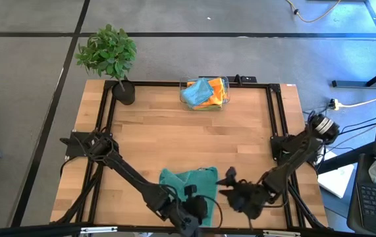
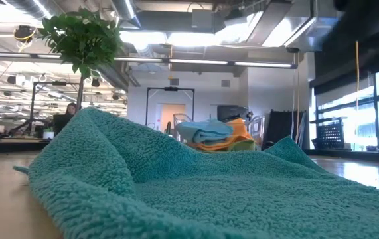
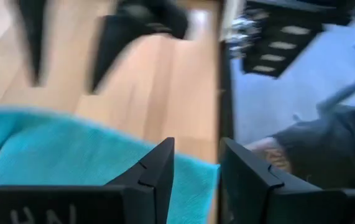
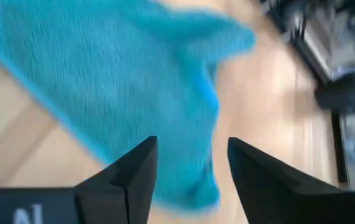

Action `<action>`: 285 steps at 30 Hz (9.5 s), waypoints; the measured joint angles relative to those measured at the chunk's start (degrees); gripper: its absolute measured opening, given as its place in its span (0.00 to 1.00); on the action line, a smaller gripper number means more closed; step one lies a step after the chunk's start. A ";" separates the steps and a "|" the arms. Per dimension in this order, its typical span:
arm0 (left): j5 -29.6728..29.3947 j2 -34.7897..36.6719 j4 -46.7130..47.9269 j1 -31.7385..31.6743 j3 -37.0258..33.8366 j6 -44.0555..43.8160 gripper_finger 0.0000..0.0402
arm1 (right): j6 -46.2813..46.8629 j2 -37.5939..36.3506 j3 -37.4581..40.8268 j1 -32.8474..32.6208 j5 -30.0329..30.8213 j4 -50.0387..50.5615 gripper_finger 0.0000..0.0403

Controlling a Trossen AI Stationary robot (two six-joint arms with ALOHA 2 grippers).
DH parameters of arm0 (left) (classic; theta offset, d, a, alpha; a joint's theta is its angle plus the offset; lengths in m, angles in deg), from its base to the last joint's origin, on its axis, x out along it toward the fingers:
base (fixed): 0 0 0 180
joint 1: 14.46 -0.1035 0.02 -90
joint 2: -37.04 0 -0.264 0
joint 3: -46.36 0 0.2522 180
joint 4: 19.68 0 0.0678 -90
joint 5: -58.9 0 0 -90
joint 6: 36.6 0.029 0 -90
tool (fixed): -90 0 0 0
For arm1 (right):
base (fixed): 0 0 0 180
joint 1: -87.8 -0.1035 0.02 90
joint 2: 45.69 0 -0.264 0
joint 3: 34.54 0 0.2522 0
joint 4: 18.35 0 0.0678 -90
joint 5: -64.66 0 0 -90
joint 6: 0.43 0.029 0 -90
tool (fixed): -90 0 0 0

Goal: Fold microfiber towels
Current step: Fold the blue microfiber towel

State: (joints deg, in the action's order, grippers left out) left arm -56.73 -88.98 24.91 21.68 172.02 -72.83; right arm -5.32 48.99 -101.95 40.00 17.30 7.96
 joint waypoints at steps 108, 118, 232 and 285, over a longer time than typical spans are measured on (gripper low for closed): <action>-0.34 -12.09 40.42 14.44 6.83 5.39 0.36 | 4.50 11.22 14.16 21.03 -51.30 -44.13 0.30; -3.14 -12.10 37.06 12.72 3.17 9.66 0.42 | 4.62 11.22 14.16 21.03 -51.28 -43.64 0.30; -14.84 -8.93 59.10 11.12 18.21 -2.95 0.00 | -41.52 -4.16 8.40 8.58 9.63 -20.48 0.01; -45.22 -2.20 16.67 -3.66 5.62 13.36 0.19 | -6.05 -32.07 5.18 5.81 0.39 7.56 0.02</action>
State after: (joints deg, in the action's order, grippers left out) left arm -101.95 -91.18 41.58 18.02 177.64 -59.46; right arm -11.36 16.92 -96.77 45.81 17.69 15.51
